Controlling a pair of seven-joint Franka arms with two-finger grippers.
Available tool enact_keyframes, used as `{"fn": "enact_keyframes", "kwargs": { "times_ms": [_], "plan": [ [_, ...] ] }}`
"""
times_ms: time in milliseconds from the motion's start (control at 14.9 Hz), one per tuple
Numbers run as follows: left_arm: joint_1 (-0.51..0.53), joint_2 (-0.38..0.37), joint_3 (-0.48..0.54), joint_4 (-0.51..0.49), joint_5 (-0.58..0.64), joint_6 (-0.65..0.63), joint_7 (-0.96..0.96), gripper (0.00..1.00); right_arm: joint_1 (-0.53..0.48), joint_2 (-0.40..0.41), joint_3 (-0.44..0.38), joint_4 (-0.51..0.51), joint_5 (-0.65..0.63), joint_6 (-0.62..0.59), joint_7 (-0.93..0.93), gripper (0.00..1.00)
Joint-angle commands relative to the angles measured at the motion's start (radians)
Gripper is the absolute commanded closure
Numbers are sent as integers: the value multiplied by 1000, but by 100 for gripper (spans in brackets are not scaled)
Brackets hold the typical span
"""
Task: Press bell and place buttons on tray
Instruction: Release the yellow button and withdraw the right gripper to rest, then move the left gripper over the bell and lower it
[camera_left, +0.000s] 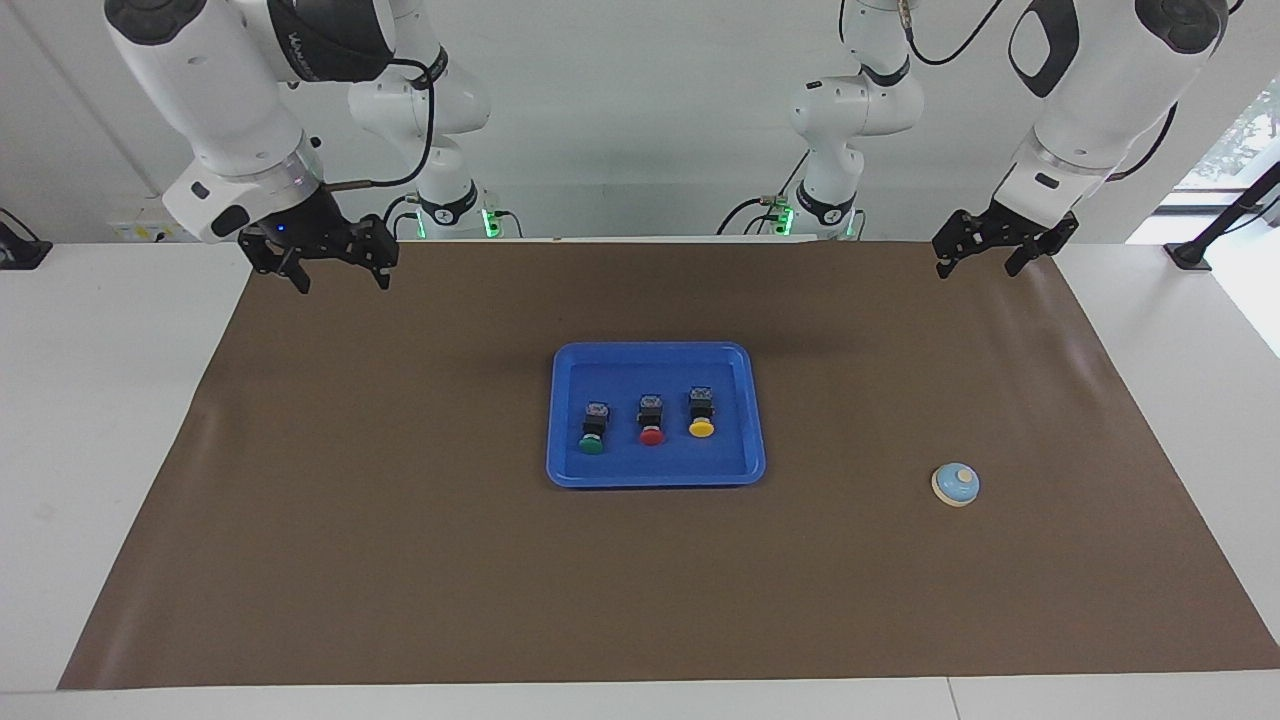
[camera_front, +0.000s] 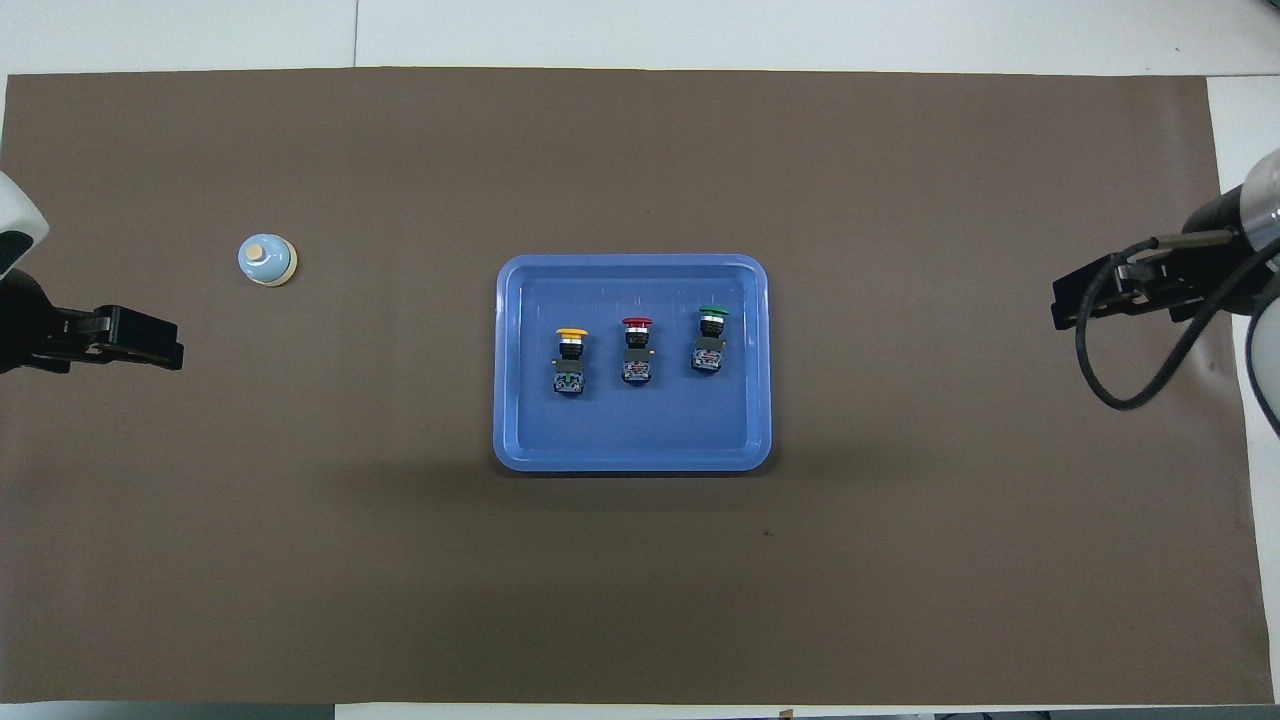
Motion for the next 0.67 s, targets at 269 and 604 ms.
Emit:
{"fn": "enact_keyframes", "kwargs": {
  "times_ms": [269, 604],
  "plan": [
    [-9, -10, -1, -3, -16, 20, -20, 0, -23, -42, -9, -88, 13, 78, -52, 0],
    [-16, 62, -7, -27, -10, 242, -70, 100, -16, -66, -28, -88, 12, 44, -52, 0]
  ]
}}
